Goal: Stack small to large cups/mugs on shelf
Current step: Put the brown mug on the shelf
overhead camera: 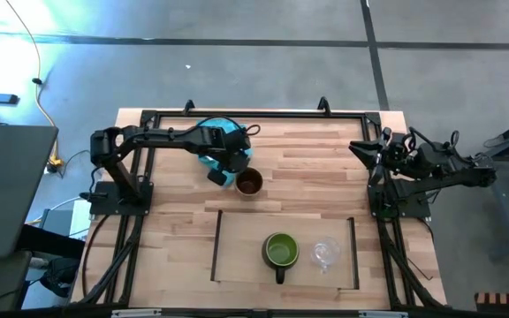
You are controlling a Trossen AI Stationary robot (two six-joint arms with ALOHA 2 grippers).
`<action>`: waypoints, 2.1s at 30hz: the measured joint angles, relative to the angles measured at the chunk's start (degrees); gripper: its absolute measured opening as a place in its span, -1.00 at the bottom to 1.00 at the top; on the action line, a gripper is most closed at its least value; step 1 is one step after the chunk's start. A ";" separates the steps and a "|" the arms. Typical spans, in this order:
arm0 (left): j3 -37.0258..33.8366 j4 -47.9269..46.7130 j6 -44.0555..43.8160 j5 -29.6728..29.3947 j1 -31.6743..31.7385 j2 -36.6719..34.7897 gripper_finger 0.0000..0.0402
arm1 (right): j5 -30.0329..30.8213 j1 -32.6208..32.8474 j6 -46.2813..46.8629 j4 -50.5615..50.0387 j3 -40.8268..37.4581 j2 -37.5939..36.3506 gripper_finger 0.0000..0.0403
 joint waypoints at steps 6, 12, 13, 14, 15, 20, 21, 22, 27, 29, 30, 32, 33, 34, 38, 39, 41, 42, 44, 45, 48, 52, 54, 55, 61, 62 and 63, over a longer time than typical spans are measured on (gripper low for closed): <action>0.00 -3.70 -4.67 0.04 0.00 -0.23 -0.67 | 0.01 0.00 0.54 -0.34 0.00 0.01 -0.68; 0.00 -5.52 -12.16 1.84 0.04 -0.23 -0.74 | 0.02 0.00 0.58 -0.47 0.00 -0.01 -0.68; 0.00 -5.62 -13.59 2.04 0.04 -0.23 -0.74 | 0.02 0.00 0.58 -0.47 0.00 0.01 -0.68; 0.00 -5.82 -14.97 2.33 0.04 -0.23 -0.73 | 0.02 0.00 0.58 -0.49 0.00 0.01 -0.68; 0.00 -6.11 -16.43 2.76 0.02 -0.23 -0.71 | 0.02 0.00 0.58 -0.48 0.00 0.01 -0.68; 0.00 -7.44 -23.25 4.02 -0.40 -0.23 -0.65 | 0.02 0.00 0.60 -0.47 0.00 0.01 -0.68; 0.00 -7.61 -24.30 4.41 -0.74 -0.23 -0.64 | 0.02 0.00 0.58 -0.47 0.00 0.01 -0.68; 0.00 -7.83 -25.29 4.50 -1.14 -0.23 -0.65 | 0.02 0.00 0.59 -0.48 0.00 0.01 -0.68; 0.00 -7.95 -28.89 4.68 -3.79 -0.21 -0.69 | 0.02 0.00 0.51 -0.49 0.00 -0.01 -0.68; 0.00 -7.85 -30.54 5.01 -4.85 -0.21 -0.70 | 0.02 0.00 0.41 -0.49 0.00 0.00 -0.68; 0.00 -7.87 -31.39 4.98 -5.31 -0.21 -0.70 | 0.02 0.00 0.40 -0.49 0.00 -0.01 -0.68; 0.00 -7.85 -33.39 5.01 -6.11 -0.21 -0.69 | 0.02 0.00 0.41 -0.49 0.00 0.01 -0.68; 0.00 -7.86 -34.58 5.01 -6.44 -0.21 -0.68 | 0.02 0.00 0.41 -0.49 0.00 -0.01 -0.68; 0.00 -7.86 -35.94 5.01 -6.68 -0.21 -0.67 | 0.02 0.00 0.40 -0.49 0.00 0.00 -0.68; 0.00 -7.56 -43.20 4.90 -6.67 -0.21 -0.64 | 0.02 0.00 0.54 -0.49 0.00 -0.01 -0.68; 0.00 -7.44 -45.21 4.77 -6.59 -0.21 -0.64 | -0.01 0.00 0.56 -0.49 0.00 -0.01 -0.68; 0.00 -7.17 -47.81 4.43 -6.11 -0.21 -0.64 | -0.06 0.00 0.58 -0.49 0.00 0.01 -0.68; 0.00 -7.01 -48.90 4.13 -6.05 -0.21 -0.64 | -0.10 0.00 0.66 -0.49 0.00 0.01 -0.68; 0.00 -6.82 -51.09 3.00 -6.21 -0.21 -0.64 | -0.18 0.00 1.04 -0.49 0.00 -0.01 -0.68; 0.00 -6.82 -51.81 2.55 -6.21 -0.21 -0.64 | -0.22 0.00 1.36 -0.49 0.00 -0.01 -0.68; 0.00 -6.44 -53.01 1.97 -6.21 -0.21 -0.64 | -0.28 0.00 2.14 -0.49 0.00 -0.01 -0.68; 0.00 -6.45 -53.12 2.16 -6.21 -0.21 -0.63 | -1.68 0.00 2.59 -0.47 0.00 -0.01 -0.68; 0.00 -6.57 -52.29 2.98 -6.21 -0.21 -0.63 | -2.27 0.00 3.07 -0.49 0.00 -0.01 -0.68; 0.00 -6.70 -51.42 3.43 -6.21 -0.21 -0.63 | -2.59 0.00 3.17 -0.50 0.00 0.00 -0.68; 0.00 -9.43 -46.28 4.78 -6.24 -0.19 -0.63 | -2.85 0.00 3.62 -0.52 0.00 -0.01 -0.68; 0.00 -9.70 -45.48 4.86 -6.25 -0.19 -0.63 | -2.84 0.00 3.62 -0.52 0.00 -0.01 -0.68; 0.00 -9.78 -44.71 4.83 -6.24 -0.19 -0.63 | -2.86 0.00 3.62 -0.52 0.00 -0.01 -0.68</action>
